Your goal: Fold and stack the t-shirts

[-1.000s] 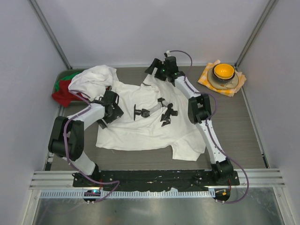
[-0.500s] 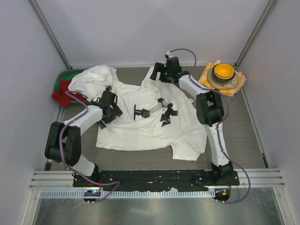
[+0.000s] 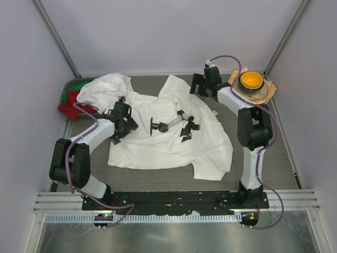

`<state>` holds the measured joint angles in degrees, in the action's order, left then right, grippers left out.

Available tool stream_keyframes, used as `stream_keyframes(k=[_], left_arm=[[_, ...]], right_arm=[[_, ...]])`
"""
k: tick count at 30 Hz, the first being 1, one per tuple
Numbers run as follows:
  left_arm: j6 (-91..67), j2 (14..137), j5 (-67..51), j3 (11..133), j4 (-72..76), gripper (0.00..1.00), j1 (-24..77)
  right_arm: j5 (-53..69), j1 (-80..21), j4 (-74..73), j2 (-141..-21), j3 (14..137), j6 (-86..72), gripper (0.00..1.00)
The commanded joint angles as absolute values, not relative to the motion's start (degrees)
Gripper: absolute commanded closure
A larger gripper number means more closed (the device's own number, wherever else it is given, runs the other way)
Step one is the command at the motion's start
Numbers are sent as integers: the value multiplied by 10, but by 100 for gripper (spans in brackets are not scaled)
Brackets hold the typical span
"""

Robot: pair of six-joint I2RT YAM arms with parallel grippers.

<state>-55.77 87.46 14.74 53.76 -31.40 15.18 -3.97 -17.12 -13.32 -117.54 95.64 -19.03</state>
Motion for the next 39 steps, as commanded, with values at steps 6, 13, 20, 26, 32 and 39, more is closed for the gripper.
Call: stream_keyframes(k=[6, 13, 20, 26, 32, 39], left_arm=[[-566, 872, 149, 545, -298, 0, 149], [-565, 879, 149, 547, -297, 0, 149], [-564, 879, 148, 549, -298, 0, 149], [-566, 876, 144, 551, -298, 0, 149], [-569, 874, 142, 546, -297, 0, 149], [-569, 869, 149, 547, -301, 0, 149]], right_arm=[[23, -147, -110, -1216, 915, -217, 0], [40, -147, -96, -1197, 892, -221, 1], [4, -153, -103, -1152, 869, -200, 1], [-52, -170, -111, -1121, 863, -173, 1], [-26, -176, -104, -1142, 860, -185, 1], [22, -176, -75, -1186, 863, -210, 1]])
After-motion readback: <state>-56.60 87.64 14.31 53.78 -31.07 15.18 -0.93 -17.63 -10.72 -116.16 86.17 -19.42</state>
